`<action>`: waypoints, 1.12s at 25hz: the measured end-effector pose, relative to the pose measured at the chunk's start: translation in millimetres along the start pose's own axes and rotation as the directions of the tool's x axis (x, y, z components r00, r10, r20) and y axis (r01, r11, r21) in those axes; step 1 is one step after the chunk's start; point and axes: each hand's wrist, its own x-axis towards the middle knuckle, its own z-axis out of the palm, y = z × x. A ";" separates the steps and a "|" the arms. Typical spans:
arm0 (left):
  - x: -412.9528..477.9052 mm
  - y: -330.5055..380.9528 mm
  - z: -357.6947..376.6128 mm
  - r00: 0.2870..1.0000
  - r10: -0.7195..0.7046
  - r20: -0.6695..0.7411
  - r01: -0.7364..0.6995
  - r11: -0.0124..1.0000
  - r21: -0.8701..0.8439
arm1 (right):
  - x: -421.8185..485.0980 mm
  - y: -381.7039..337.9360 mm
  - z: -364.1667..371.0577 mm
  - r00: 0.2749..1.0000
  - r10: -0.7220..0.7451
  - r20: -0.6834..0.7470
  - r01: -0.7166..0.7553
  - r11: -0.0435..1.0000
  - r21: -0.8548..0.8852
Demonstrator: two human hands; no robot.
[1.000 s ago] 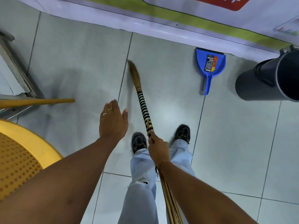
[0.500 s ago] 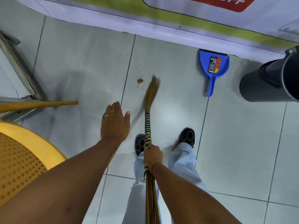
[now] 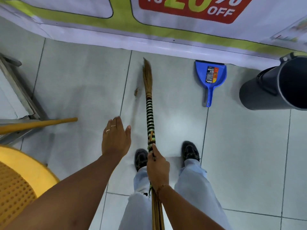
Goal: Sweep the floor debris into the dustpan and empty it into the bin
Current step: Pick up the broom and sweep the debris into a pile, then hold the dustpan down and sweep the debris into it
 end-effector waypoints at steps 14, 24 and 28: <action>112.5 368.2 125.6 0.987 0.049 0.151 -0.039 0.997 -0.066 | 207.0 42.0 -369.7 0.977 -0.081 -0.195 0.039 0.977 -0.210; 259.0 483.1 325.1 0.978 -0.084 0.189 0.086 0.996 -0.005 | 429.2 160.8 -368.2 0.982 0.029 -0.184 -0.082 0.954 -0.288; 307.9 474.8 379.4 0.955 -0.289 0.064 0.291 0.956 -0.025 | 473.5 180.5 -336.5 0.983 -0.010 -0.181 -0.034 0.971 -0.238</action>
